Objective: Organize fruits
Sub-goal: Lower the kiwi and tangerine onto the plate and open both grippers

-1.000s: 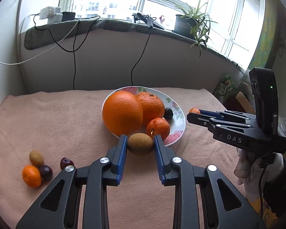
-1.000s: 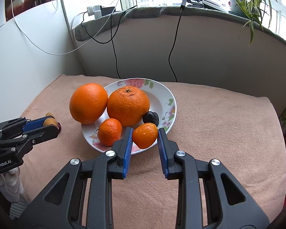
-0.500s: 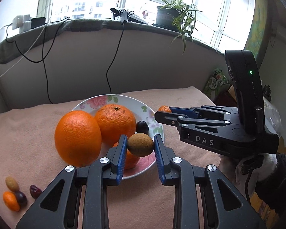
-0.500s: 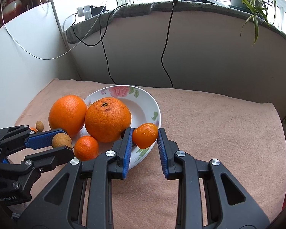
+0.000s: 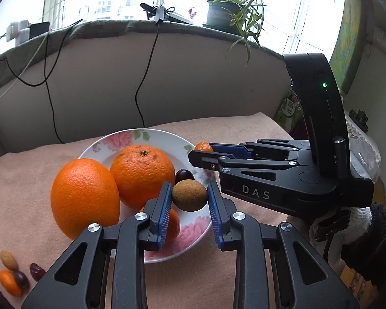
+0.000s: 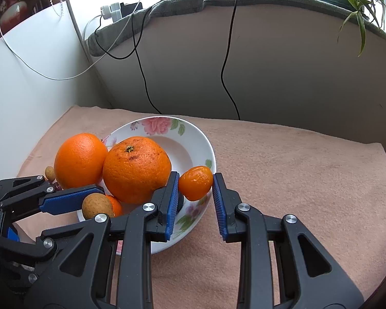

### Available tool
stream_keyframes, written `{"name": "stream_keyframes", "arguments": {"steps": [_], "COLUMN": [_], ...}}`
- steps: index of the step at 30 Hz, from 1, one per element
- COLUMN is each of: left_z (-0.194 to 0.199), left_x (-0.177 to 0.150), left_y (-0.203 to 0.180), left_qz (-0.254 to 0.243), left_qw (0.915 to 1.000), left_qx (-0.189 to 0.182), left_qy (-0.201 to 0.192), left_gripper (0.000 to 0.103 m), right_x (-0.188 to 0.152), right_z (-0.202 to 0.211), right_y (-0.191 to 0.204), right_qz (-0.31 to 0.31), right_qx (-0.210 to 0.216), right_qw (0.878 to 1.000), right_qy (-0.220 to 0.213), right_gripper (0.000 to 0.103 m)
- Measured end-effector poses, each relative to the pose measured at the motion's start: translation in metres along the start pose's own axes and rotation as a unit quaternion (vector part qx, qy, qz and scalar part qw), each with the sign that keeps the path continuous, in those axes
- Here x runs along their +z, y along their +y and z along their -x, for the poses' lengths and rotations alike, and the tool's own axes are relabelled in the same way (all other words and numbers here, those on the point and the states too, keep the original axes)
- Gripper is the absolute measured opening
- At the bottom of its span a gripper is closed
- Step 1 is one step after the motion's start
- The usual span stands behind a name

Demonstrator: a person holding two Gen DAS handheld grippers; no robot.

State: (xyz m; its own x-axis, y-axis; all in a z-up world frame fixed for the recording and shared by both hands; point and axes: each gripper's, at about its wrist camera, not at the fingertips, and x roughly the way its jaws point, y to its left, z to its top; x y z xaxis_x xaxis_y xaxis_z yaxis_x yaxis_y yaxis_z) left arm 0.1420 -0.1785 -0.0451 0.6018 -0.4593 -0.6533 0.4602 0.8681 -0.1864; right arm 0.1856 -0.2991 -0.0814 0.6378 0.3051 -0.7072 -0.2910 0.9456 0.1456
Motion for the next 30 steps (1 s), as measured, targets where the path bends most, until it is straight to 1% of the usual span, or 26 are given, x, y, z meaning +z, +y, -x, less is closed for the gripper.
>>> {"name": "stream_keyframes", "arguments": {"steps": [11, 12, 14, 16, 17, 18, 21, 24, 25, 30], "left_z": [0.003, 0.004, 0.005, 0.007, 0.008, 0.009, 0.011, 0.014, 0.015, 0.022], "left_x": [0.001, 0.001, 0.001, 0.002, 0.002, 0.002, 0.002, 0.002, 0.002, 0.0], "left_y": [0.0, 0.0, 0.0, 0.001, 0.002, 0.003, 0.004, 0.004, 0.004, 0.006], "left_qz": [-0.003, -0.004, -0.004, -0.002, -0.001, -0.001, -0.001, -0.002, -0.003, 0.001], "left_qw": [1.0, 1.0, 0.9999, 0.9999, 0.9998, 0.9998, 0.9997, 0.9997, 0.9996, 0.9994], "left_qx": [0.007, 0.008, 0.012, 0.015, 0.017, 0.017, 0.02, 0.02, 0.022, 0.025], "left_qy": [-0.002, -0.003, -0.005, -0.007, -0.009, -0.009, -0.014, -0.016, -0.017, -0.024], "left_gripper": [0.028, 0.033, 0.035, 0.035, 0.035, 0.036, 0.041, 0.042, 0.043, 0.053], "right_x": [0.001, 0.001, 0.001, 0.002, 0.002, 0.002, 0.004, 0.005, 0.005, 0.005], "right_z": [-0.002, -0.002, -0.002, -0.001, 0.0, 0.001, 0.004, 0.007, 0.008, 0.014], "right_y": [0.0, 0.0, -0.002, -0.003, -0.003, -0.004, -0.006, -0.004, -0.004, -0.002], "right_qz": [-0.001, -0.002, -0.006, -0.009, -0.011, -0.013, -0.02, -0.02, -0.021, -0.024], "right_qx": [0.001, 0.001, 0.004, 0.002, -0.002, -0.003, 0.0, -0.004, -0.005, -0.007], "right_qw": [1.0, 1.0, 1.0, 1.0, 1.0, 1.0, 1.0, 1.0, 1.0, 0.999], "right_qy": [0.002, 0.003, 0.004, 0.002, 0.0, -0.004, -0.009, -0.014, -0.016, -0.022], "right_gripper": [0.028, 0.028, 0.029, 0.04, 0.05, 0.058, 0.065, 0.071, 0.072, 0.075]}}
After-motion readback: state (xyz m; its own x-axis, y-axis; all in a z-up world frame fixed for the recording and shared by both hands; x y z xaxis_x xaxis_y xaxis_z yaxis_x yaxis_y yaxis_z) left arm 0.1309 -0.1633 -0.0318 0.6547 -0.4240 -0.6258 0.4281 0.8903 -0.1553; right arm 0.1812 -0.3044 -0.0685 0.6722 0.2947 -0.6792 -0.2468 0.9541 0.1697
